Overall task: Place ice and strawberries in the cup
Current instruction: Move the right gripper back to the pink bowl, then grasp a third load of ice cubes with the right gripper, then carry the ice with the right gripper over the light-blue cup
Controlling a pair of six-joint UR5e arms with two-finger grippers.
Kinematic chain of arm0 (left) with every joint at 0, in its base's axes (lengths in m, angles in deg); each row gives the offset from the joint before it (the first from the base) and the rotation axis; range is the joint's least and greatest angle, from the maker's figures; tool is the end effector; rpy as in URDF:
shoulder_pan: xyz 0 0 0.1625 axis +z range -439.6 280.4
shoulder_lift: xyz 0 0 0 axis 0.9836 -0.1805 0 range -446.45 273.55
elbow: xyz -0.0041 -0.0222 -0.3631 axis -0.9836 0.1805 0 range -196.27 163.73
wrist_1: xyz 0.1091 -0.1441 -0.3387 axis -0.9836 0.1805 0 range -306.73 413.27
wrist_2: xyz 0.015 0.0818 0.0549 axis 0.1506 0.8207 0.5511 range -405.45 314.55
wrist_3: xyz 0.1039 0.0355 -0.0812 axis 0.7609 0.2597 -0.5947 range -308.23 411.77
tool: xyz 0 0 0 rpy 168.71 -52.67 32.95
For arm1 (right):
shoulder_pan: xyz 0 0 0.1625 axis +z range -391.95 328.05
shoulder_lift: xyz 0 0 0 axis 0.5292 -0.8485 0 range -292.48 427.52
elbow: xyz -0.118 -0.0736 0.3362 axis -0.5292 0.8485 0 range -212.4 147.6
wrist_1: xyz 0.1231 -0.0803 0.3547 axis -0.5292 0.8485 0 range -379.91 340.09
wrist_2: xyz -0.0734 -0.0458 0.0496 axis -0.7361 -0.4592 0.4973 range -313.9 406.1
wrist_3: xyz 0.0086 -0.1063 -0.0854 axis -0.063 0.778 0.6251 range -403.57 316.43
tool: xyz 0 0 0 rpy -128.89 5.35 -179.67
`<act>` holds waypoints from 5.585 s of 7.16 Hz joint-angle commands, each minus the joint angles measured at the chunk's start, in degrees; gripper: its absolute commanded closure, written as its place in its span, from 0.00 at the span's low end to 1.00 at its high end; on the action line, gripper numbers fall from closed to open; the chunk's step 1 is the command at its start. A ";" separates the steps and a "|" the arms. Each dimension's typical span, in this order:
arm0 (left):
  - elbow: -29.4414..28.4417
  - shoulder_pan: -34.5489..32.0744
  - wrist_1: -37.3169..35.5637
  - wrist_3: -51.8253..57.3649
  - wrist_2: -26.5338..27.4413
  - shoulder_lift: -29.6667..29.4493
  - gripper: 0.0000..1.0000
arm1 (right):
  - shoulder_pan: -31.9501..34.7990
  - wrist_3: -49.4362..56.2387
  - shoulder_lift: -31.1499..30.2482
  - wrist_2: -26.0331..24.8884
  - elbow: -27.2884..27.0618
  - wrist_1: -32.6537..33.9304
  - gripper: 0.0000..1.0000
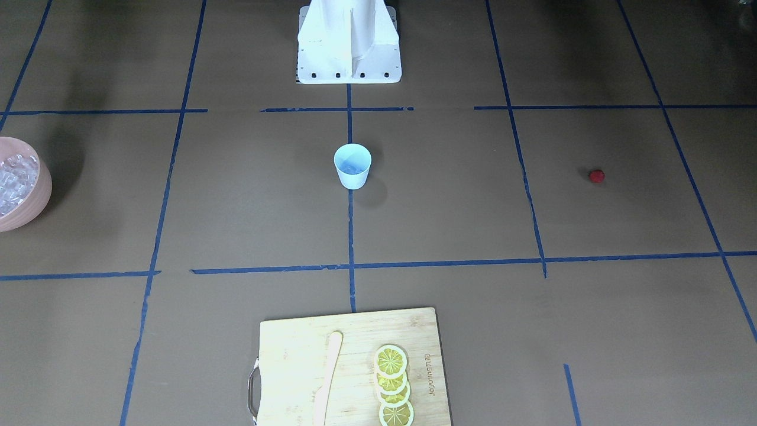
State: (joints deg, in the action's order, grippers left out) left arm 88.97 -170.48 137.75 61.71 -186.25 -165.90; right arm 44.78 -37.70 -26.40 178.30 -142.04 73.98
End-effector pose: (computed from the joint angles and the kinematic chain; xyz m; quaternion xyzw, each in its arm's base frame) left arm -0.0335 -0.3902 0.5785 0.0340 0.4276 0.0682 0.9007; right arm -0.0606 -0.4378 0.5064 0.0729 -0.3636 -0.1908 0.9089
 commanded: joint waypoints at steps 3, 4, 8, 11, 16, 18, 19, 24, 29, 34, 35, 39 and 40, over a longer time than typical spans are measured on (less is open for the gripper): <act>0.23 0.00 -0.02 -0.01 0.00 0.00 0.00 | -6.13 -13.77 -6.69 -3.94 6.46 -20.83 0.06; 0.32 0.00 -0.02 -0.01 0.00 0.00 0.00 | -7.11 -15.78 -7.85 -4.23 6.46 -23.02 0.07; 0.32 0.00 0.06 0.08 0.00 0.00 0.00 | -10.02 -17.38 -11.02 -5.46 7.16 -25.68 0.12; 0.32 0.00 -0.02 0.08 0.00 0.00 0.00 | -10.90 -17.56 -10.76 -6.60 7.96 -25.68 0.18; 0.32 0.00 0.06 -0.01 0.00 0.00 0.00 | -11.87 -17.65 -10.49 -6.60 8.40 -25.68 0.25; 0.32 0.00 0.06 0.08 0.00 0.00 0.00 | -11.87 -17.56 -10.23 -6.43 8.05 -25.68 0.79; 0.41 0.00 0.06 0.08 0.00 0.00 0.00 | -11.78 -17.47 -10.32 -6.34 7.87 -25.68 0.88; 0.41 0.00 0.06 0.08 0.00 0.00 0.00 | -10.99 -20.00 -9.45 -5.99 1.38 -24.80 0.94; 0.32 0.00 -0.02 -0.01 0.00 0.17 0.00 | -15.45 -31.09 9.59 -6.77 -0.56 -12.46 0.88; 0.23 0.00 -0.02 -0.01 0.00 0.18 0.00 | -34.24 -49.36 31.29 -16.52 -1.81 1.25 1.00; 0.23 0.00 -0.02 -0.01 0.00 0.18 0.00 | -37.32 -52.42 37.95 -19.67 -0.49 7.48 1.00; 0.23 0.00 -0.02 0.08 0.00 0.18 0.00 | -47.44 -67.02 54.96 -26.88 14.35 8.86 1.00; 0.23 0.17 -0.02 -0.01 0.00 0.18 0.00 | -49.29 -67.22 55.07 -28.21 14.55 8.86 0.99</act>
State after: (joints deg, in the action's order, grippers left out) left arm 89.18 -170.43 137.73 61.77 -186.25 -165.72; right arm -1.89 -103.25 27.29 152.12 -128.87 82.79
